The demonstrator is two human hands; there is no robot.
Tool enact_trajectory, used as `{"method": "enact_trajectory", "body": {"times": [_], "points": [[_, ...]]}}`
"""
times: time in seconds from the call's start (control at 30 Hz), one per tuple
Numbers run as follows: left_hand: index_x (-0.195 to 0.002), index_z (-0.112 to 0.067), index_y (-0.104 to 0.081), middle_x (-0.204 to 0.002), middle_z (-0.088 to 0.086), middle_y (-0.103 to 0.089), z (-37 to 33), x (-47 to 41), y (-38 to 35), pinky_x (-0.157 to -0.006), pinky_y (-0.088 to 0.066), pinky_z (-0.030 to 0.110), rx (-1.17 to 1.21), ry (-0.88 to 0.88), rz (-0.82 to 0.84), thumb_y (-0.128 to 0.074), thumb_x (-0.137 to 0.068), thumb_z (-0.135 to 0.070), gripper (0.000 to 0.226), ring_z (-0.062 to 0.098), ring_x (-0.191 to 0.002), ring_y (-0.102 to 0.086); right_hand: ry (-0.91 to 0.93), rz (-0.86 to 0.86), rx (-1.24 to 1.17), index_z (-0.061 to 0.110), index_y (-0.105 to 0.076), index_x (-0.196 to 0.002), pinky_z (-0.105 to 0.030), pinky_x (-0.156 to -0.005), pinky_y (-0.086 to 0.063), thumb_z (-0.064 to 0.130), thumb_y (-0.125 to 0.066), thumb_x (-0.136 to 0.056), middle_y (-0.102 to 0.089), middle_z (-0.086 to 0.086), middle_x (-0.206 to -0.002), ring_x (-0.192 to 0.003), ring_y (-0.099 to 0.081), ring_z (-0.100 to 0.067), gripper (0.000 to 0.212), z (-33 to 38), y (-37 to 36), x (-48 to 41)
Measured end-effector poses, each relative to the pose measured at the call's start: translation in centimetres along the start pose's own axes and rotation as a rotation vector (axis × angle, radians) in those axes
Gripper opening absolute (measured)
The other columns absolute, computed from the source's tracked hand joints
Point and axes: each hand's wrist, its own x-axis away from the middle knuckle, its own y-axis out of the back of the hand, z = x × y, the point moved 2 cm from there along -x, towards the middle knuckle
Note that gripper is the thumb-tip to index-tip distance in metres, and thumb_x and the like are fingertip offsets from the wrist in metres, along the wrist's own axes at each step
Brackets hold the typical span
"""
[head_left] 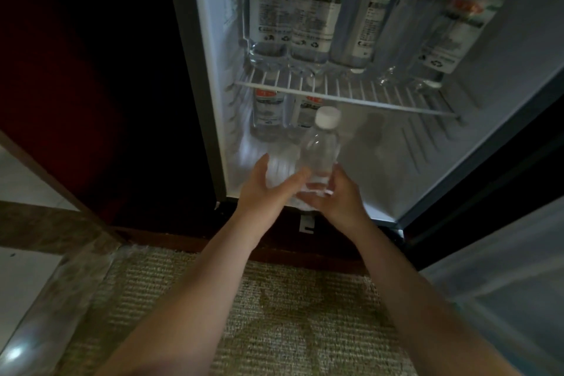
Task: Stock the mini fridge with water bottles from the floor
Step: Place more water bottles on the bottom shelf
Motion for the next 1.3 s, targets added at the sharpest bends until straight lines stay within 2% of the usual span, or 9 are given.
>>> {"method": "enact_trajectory", "body": {"times": [0.03, 0.13, 0.27, 0.47, 0.7, 0.77, 1.03, 1.2, 1.3], "points": [[-0.144, -0.030, -0.030, -0.139, -0.016, -0.040, 0.6, -0.1, 0.1, -0.098, -0.030, 0.020, -0.048, 0.027, 0.008, -0.060, -0.082, -0.052, 0.072, 0.003, -0.128, -0.037, -0.009, -0.040, 0.054, 0.018, -0.050, -0.124, -0.026, -0.081, -0.050, 0.026, -0.084, -0.069, -0.064, 0.007, -0.112, -0.101, -0.063, -0.011, 0.065, -0.3, 0.9, -0.7], [-0.146, -0.024, -0.030, -0.148, -0.007, -0.033, 2.5, -0.8, 0.8, -0.097, -0.027, 0.025, -0.346, 0.065, 0.003, -0.052, -0.086, -0.056, 0.071, 0.014, -0.136, -0.032, -0.036, -0.160, 0.158, 0.018, -0.049, -0.123, -0.026, -0.075, -0.045, 0.024, -0.082, -0.071, -0.060, 0.006, -0.104, -0.092, -0.059, -0.014, 0.062, -0.9, 3.4, -2.8], [-0.149, -0.018, -0.024, -0.159, -0.001, -0.011, 5.4, -3.5, 0.6, -0.116, -0.024, 0.039, -0.783, 0.099, 0.115, -0.044, -0.089, -0.058, 0.075, 0.018, -0.146, -0.012, -0.112, -0.217, 0.153, 0.017, -0.045, -0.119, -0.024, -0.060, -0.043, 0.027, -0.077, -0.076, -0.060, 0.004, -0.093, -0.082, -0.060, -0.018, 0.054, -3.0, 4.1, -6.4], [-0.148, -0.020, -0.027, -0.158, -0.004, -0.016, 7.6, -5.5, 0.8, -0.115, -0.026, 0.042, -0.983, -0.002, 0.077, -0.041, -0.092, -0.055, 0.068, 0.014, -0.145, -0.014, -0.171, -0.248, 0.034, 0.020, -0.039, -0.124, -0.028, -0.063, -0.052, 0.023, -0.077, -0.076, -0.060, -0.002, -0.104, -0.086, -0.064, -0.018, 0.061, -4.7, 3.3, -11.9], [-0.145, -0.029, -0.034, -0.151, -0.014, -0.032, 6.7, -5.5, 2.3, -0.098, -0.045, 0.027, -0.909, -0.023, 0.040, -0.046, -0.089, -0.058, 0.064, 0.012, -0.117, -0.054, -0.088, -0.243, 0.083, 0.018, -0.042, -0.138, -0.040, -0.090, -0.054, 0.042, -0.085, -0.057, -0.064, -0.002, -0.123, -0.107, -0.063, -0.017, 0.095, -4.2, 2.4, -15.5], [-0.147, -0.028, -0.029, -0.153, -0.012, -0.029, 6.5, -5.4, 2.2, -0.099, -0.045, 0.028, -0.920, -0.005, 0.047, -0.045, -0.089, -0.058, 0.067, 0.013, -0.118, -0.054, -0.064, -0.201, 0.110, 0.018, -0.047, -0.133, -0.039, -0.090, -0.054, 0.034, -0.086, -0.061, -0.066, -0.001, -0.119, -0.104, -0.064, -0.016, 0.084, -4.3, 1.9, -16.2], [-0.148, -0.027, -0.025, -0.154, -0.010, -0.027, 6.3, -5.3, 1.7, -0.100, -0.040, 0.029, -0.954, -0.012, 0.075, -0.044, -0.089, -0.059, 0.070, 0.013, -0.117, -0.053, -0.073, -0.131, 0.104, 0.026, -0.055, -0.120, -0.045, -0.086, -0.056, 0.055, -0.083, -0.048, -0.069, 0.004, -0.110, -0.100, -0.066, -0.016, 0.082, -5.5, 1.1, -17.6], [-0.147, -0.027, -0.029, -0.152, -0.012, -0.029, 6.0, -5.4, 1.9, -0.100, -0.039, 0.028, -0.925, 0.008, 0.092, -0.046, -0.089, -0.057, 0.068, 0.014, -0.123, -0.049, -0.184, -0.147, 0.211, 0.015, -0.046, -0.127, -0.031, -0.087, -0.050, 0.043, -0.076, -0.075, -0.061, -0.002, -0.122, -0.108, -0.060, -0.022, 0.066, -2.1, 0.6, -13.9], [-0.147, -0.021, -0.029, -0.152, -0.006, -0.028, 6.0, -4.8, 1.7, -0.104, -0.034, 0.028, -0.914, -0.004, 0.133, -0.049, -0.091, -0.050, 0.066, 0.015, -0.132, -0.039, -0.175, -0.209, 0.282, 0.013, -0.046, -0.126, -0.038, -0.093, -0.050, 0.039, -0.071, -0.079, -0.056, -0.007, -0.126, -0.111, -0.059, -0.027, 0.059, -1.4, 0.8, -11.6]]}}
